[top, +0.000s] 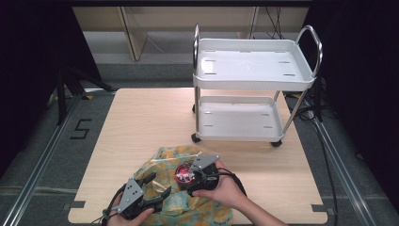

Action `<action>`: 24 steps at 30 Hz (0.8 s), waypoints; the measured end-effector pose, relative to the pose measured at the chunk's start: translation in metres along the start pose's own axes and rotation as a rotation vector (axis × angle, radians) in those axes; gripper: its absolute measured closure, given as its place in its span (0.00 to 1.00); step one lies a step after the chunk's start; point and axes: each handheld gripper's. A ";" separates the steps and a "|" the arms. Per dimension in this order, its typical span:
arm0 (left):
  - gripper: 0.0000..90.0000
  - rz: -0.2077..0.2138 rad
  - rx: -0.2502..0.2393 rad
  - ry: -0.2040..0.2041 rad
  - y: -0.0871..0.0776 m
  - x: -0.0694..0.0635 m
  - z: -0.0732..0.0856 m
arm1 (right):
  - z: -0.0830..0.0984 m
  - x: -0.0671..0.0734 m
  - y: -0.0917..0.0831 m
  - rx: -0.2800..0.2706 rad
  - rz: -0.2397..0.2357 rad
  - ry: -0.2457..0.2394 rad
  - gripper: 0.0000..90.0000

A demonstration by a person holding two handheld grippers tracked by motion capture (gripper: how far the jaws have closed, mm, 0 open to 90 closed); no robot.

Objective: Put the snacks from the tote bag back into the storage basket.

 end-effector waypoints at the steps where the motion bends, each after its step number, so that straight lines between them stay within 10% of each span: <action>1: 0.29 -0.001 0.002 0.001 0.000 0.000 0.000 | -0.001 -0.001 0.001 -0.005 0.000 -0.019 0.26; 24: 0.29 0.001 0.001 0.002 0.000 0.000 0.000 | 0.001 0.001 0.007 -0.048 0.017 -0.036 0.29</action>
Point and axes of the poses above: each handheld gripper's, and its own axes: y roughly forward along the jaws, z roughly out of its underside, x roughly to its left, and after that the axes turned 3 degrees about z, right-handed
